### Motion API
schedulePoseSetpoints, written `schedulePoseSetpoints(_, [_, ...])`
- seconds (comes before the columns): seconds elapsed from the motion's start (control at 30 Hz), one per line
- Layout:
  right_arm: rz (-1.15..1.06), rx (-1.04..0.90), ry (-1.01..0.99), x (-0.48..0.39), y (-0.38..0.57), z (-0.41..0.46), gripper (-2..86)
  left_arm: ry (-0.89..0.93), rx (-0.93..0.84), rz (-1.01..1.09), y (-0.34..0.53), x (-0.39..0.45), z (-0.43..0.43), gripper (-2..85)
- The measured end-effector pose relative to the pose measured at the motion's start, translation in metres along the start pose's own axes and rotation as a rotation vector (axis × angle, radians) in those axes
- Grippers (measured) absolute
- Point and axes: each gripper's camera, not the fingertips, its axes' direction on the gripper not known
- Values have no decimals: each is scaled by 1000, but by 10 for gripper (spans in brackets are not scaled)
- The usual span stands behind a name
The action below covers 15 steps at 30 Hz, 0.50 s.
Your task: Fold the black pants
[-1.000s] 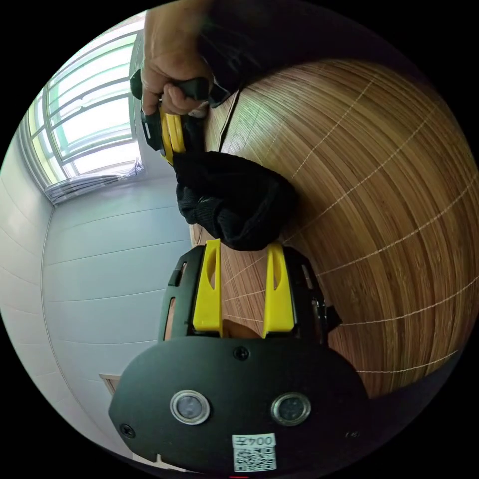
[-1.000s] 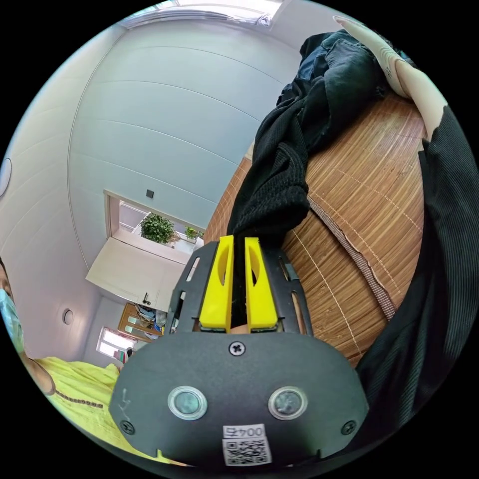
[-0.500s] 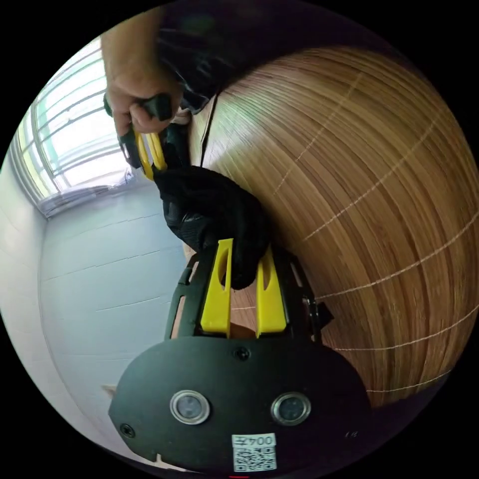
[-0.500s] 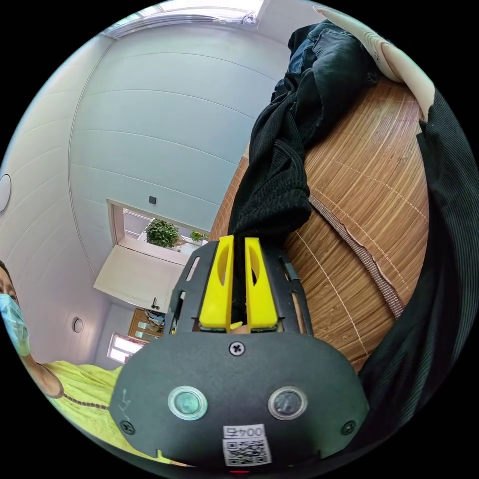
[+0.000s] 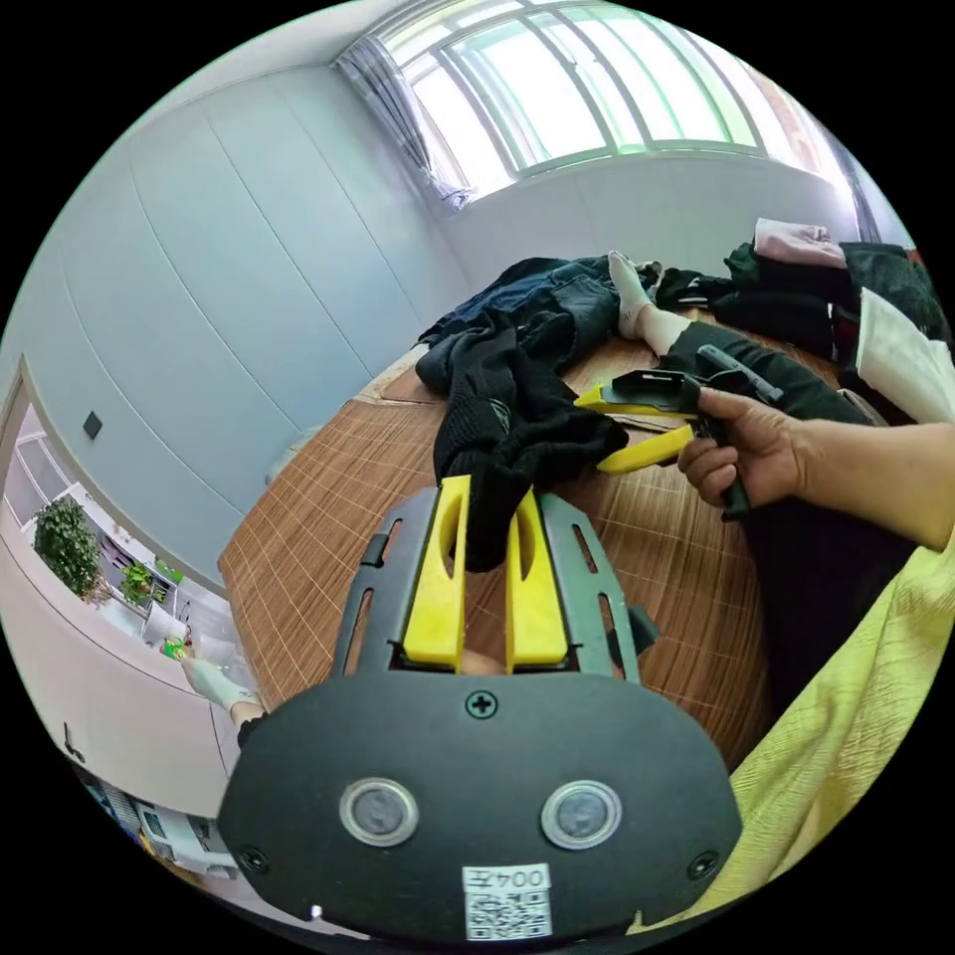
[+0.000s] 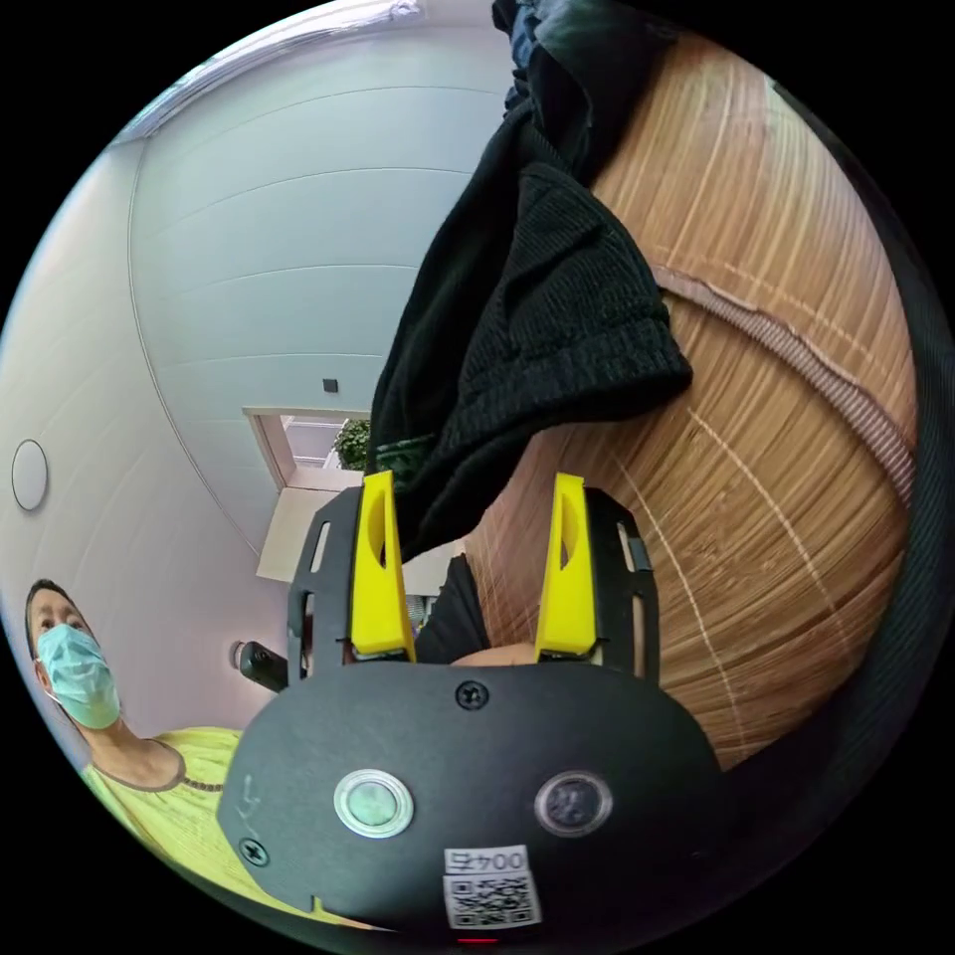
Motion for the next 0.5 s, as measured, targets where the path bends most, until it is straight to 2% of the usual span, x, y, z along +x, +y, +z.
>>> schedulePoseSetpoints(0.13, [72,45,-125,13,-12,-22,232,34,52,-60,-36,-17,-32,4])
schedulePoseSetpoints(0.27, [53,59,-173,11,-22,-41,221,50,94,-90,-72,-32,-67,5])
schedulePoseSetpoints(0.5, [-63,187,-282,-9,-36,-106,123,111,136,-189,-100,-64,-102,6])
